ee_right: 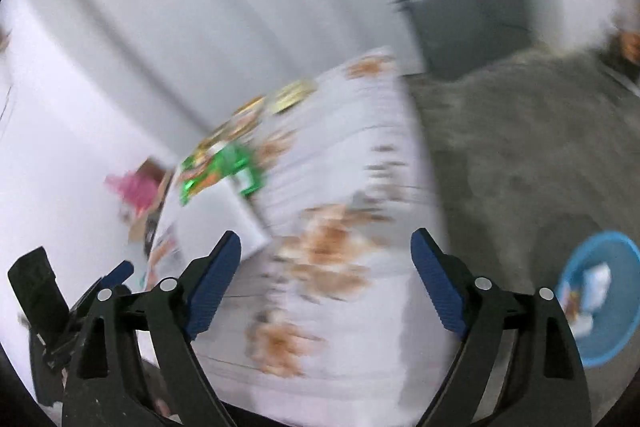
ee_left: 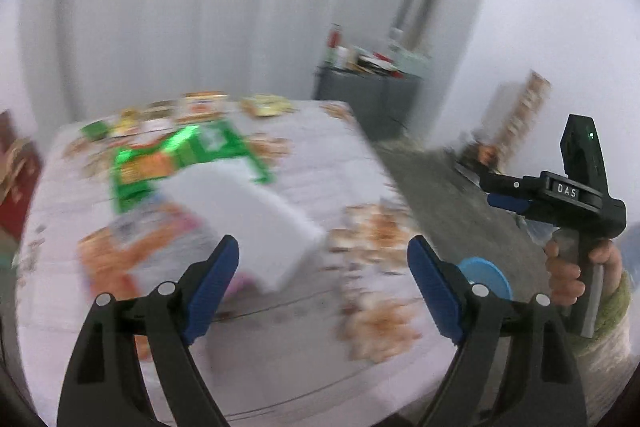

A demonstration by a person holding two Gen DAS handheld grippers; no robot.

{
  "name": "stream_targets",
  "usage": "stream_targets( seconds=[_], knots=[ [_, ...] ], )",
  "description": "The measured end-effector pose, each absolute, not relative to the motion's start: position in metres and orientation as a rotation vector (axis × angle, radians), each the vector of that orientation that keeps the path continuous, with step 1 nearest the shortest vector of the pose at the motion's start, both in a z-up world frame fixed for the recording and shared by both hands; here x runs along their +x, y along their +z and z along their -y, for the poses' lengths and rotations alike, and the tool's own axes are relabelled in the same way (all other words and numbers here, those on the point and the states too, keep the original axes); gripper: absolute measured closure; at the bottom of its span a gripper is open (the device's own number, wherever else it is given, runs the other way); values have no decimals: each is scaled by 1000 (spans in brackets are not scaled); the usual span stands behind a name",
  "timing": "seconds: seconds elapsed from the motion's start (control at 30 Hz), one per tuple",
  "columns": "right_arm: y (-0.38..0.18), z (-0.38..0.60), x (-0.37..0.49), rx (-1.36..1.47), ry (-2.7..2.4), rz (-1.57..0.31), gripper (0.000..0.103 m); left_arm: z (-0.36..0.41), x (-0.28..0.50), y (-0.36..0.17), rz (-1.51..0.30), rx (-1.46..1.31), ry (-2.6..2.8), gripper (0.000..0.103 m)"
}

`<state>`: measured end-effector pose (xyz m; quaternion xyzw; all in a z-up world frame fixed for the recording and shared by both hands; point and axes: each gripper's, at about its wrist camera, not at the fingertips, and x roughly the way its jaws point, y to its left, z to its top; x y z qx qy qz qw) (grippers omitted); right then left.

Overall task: Collect trash
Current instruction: 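Grasp the white tissue with the right tool while the left tool grasps the orange snack bag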

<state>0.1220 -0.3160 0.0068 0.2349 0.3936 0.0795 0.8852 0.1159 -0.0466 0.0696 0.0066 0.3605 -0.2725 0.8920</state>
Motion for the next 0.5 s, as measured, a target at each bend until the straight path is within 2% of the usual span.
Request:
stream_targets(
  seconds=[0.27, 0.5],
  knots=[
    [-25, 204, 197, 408, 292, -952, 19, -35, 129, 47, -765, -54, -433, 19],
    [-35, 150, 229, 293, 311, -1009, 19, -97, 132, 29, -790, -200, -393, 19]
  ],
)
